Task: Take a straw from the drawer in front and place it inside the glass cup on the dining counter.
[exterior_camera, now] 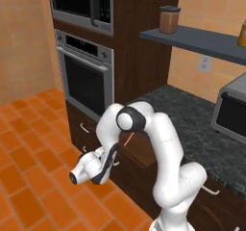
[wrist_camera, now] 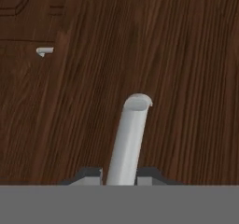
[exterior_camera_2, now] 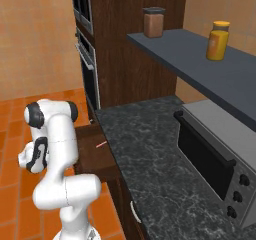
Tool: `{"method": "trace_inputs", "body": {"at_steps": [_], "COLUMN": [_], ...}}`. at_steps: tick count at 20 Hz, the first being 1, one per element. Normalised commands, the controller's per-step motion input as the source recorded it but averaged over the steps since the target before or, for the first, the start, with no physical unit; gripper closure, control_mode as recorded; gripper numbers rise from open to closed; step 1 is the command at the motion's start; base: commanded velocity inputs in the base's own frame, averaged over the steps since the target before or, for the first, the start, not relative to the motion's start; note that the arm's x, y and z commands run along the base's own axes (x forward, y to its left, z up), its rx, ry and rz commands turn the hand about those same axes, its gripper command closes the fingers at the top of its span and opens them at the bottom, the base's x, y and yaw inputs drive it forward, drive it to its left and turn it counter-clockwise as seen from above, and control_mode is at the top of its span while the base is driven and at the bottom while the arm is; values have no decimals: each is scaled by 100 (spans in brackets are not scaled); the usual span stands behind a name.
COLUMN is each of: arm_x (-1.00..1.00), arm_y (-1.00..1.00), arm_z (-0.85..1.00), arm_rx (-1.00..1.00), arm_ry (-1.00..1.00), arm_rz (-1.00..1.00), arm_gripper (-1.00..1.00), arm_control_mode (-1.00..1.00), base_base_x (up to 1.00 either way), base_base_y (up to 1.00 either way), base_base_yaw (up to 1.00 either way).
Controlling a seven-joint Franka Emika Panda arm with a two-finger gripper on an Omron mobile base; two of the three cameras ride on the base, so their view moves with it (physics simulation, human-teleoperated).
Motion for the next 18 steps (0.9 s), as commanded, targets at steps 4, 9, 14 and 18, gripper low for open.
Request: {"method": "trace_inputs", "body": {"at_steps": [4, 9, 14, 18], "arm_x": [-46, -46, -49, -40], "arm_y": [100, 100, 48, 0], "arm_z": [0, 0, 53, 100], "arm_rx": [0, 0, 4, 21], "arm_ry": [10, 7, 0, 2], "arm_rz": [2, 2, 0, 0], "arm_gripper": [100, 100, -100, -100], "arm_control_mode": [-100, -100, -100, -100], "base_base_x": [0, 0, 0, 0], "base_base_y": [0, 0, 0, 0], "base_base_yaw": [0, 0, 0, 0]}}
